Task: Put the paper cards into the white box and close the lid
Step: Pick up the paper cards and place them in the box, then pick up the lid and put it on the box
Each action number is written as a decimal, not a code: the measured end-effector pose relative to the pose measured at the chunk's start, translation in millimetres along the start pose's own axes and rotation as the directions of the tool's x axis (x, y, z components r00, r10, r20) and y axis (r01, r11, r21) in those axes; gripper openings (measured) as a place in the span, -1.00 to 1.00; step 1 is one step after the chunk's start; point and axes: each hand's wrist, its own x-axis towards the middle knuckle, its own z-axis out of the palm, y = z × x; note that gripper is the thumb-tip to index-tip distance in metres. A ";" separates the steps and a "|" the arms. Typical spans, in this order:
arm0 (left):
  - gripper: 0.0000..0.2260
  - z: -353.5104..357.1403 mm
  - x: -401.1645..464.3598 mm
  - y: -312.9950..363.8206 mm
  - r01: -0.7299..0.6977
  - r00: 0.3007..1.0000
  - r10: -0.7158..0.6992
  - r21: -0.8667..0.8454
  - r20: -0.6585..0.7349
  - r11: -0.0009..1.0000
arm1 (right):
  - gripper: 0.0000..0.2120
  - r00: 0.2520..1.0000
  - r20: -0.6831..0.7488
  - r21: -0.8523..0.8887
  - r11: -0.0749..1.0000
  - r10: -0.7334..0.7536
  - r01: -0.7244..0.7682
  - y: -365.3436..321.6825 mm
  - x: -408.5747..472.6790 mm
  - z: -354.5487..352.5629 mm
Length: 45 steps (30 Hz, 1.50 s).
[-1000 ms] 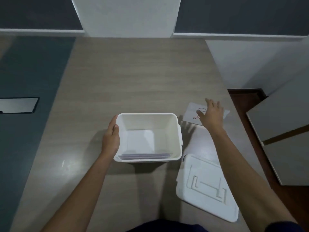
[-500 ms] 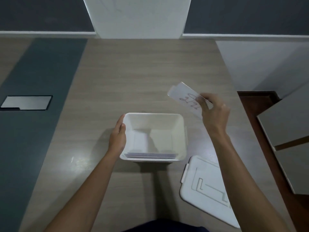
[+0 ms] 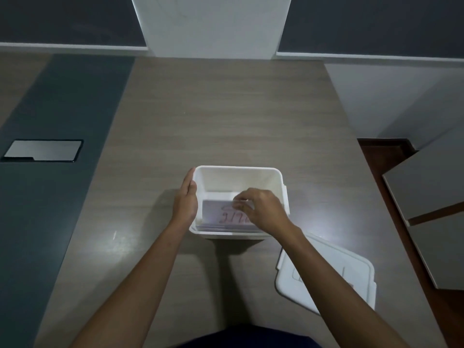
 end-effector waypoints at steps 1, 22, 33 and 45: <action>-0.62 -0.1 -0.2 -0.1 -0.005 1.000 0.005 0.005 -0.004 1.000 | -0.79 0.995 0.103 -0.026 1.000 0.016 -0.014 -1.0 -2.5 6.6; -0.50 29.8 -28.5 72.7 -0.172 0.958 0.265 0.517 -0.111 0.839 | -0.70 0.905 -0.353 0.124 0.971 0.236 -0.205 41.4 -62.5 -53.9; -0.54 189.9 -130.9 97.3 -0.582 0.794 0.423 0.347 0.437 0.735 | -0.42 0.640 -0.303 -0.015 0.668 0.706 -0.744 161.7 -220.0 -47.4; -0.48 233.1 -165.2 -2.1 -0.477 0.811 -0.054 0.711 0.583 0.517 | -0.22 0.582 -0.227 -0.130 0.568 0.781 -0.813 199.6 -297.0 -29.7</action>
